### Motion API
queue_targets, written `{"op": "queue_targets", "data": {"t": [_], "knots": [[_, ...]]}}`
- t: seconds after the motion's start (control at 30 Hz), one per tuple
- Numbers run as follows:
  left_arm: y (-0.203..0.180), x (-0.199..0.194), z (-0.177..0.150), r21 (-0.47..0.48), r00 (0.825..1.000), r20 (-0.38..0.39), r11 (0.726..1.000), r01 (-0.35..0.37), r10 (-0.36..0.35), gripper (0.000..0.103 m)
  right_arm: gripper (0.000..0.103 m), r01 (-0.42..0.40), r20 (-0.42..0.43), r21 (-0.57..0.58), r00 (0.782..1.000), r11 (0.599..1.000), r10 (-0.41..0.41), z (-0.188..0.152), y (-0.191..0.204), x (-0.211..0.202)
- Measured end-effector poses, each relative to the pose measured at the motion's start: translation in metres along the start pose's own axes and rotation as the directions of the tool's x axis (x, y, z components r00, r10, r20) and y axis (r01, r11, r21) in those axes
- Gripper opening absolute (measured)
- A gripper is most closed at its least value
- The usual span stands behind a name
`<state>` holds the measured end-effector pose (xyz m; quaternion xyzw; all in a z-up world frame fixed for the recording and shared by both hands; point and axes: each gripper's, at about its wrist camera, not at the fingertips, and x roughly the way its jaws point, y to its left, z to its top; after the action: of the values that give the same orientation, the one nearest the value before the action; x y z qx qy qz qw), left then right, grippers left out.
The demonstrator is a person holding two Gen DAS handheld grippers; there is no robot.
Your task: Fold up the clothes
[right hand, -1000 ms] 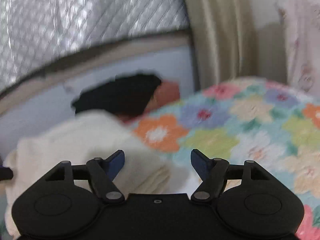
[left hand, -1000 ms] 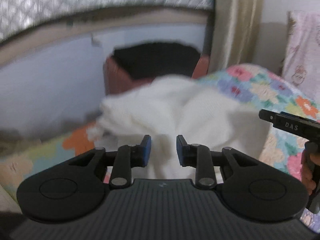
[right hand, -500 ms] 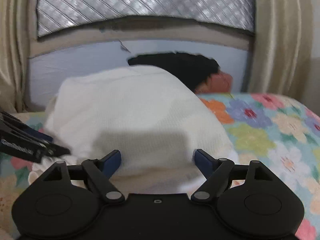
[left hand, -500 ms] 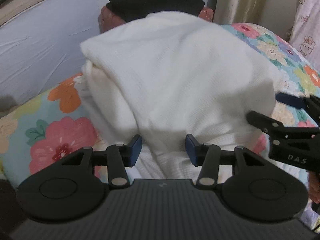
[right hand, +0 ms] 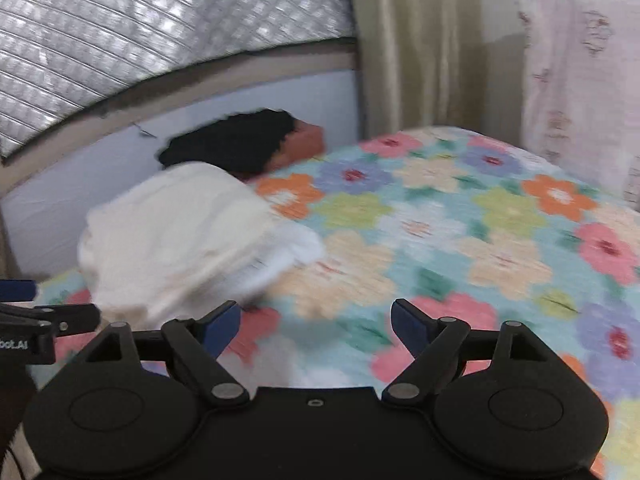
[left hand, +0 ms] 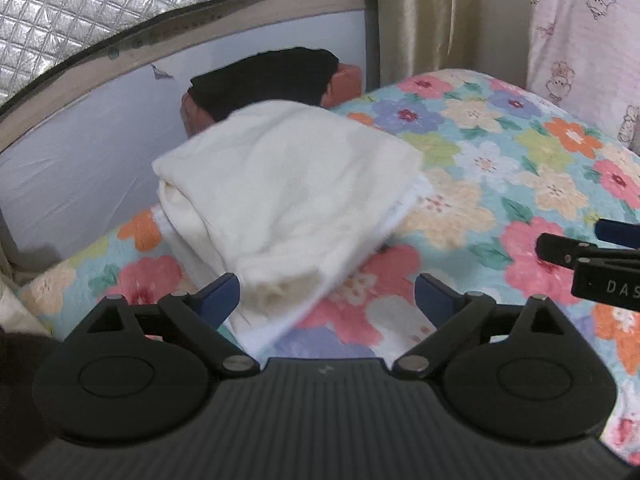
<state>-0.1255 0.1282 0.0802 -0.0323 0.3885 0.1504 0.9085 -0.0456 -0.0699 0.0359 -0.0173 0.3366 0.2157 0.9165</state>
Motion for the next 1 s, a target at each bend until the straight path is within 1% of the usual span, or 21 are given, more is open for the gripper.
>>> {"op": "queue_targets", "data": {"t": [0.03, 0.1, 0.17, 0.23, 0.37, 0.47, 0.57, 0.7, 0.9, 1.0], "knots": [[-0.007, -0.005, -0.004, -0.002, 1.000, 0.000, 1.000, 0.008, -0.008, 0.096, 0.086, 0.026, -0.009, 0.008, 1.000, 1.000, -0.026, -0.001, -0.005, -0.006], [-0.021, -0.014, -0.013, -0.003, 1.000, 0.000, 1.000, 0.022, -0.022, 0.098, 0.086, 0.053, -0.013, 0.019, 0.999, 0.998, -0.053, -0.007, -0.013, -0.022], [-0.035, -0.022, -0.020, 0.006, 0.999, 0.000, 0.999, 0.033, -0.033, 0.100, 0.087, 0.047, -0.010, 0.014, 0.999, 0.999, -0.047, -0.015, -0.021, -0.038], [-0.045, -0.026, -0.027, -0.007, 0.999, -0.015, 1.000, 0.029, -0.029, 0.103, 0.093, 0.056, -0.003, 0.008, 0.998, 0.998, -0.056, -0.022, -0.025, -0.051], [-0.062, -0.034, -0.042, -0.046, 0.999, -0.048, 0.999, 0.013, -0.015, 0.103, 0.093, 0.082, 0.004, -0.013, 0.997, 0.997, -0.082, -0.034, -0.031, -0.075], [-0.070, -0.039, -0.052, -0.062, 0.999, -0.045, 0.998, 0.007, -0.010, 0.103, 0.095, 0.092, 0.017, 0.008, 0.996, 0.996, -0.092, -0.042, -0.037, -0.091], [-0.080, -0.044, -0.059, -0.046, 0.999, -0.038, 0.999, -0.002, 0.000, 0.103, 0.095, 0.093, 0.015, 0.043, 0.996, 0.995, -0.093, -0.049, -0.042, -0.100], [-0.093, -0.047, -0.063, -0.012, 0.999, -0.048, 1.000, 0.001, -0.002, 0.103, 0.095, 0.067, 0.013, 0.058, 0.998, 0.996, -0.068, -0.059, -0.042, -0.109], [-0.096, -0.047, -0.068, -0.035, 0.997, -0.081, 0.999, 0.019, -0.022, 0.103, 0.096, 0.083, 0.024, 0.051, 0.996, 0.995, -0.085, -0.067, -0.039, -0.118], [-0.098, -0.048, -0.070, -0.021, 0.997, -0.079, 1.000, 0.005, -0.006, 0.103, 0.096, 0.094, 0.022, 0.059, 0.995, 0.994, -0.095, -0.068, -0.041, -0.118]]}}
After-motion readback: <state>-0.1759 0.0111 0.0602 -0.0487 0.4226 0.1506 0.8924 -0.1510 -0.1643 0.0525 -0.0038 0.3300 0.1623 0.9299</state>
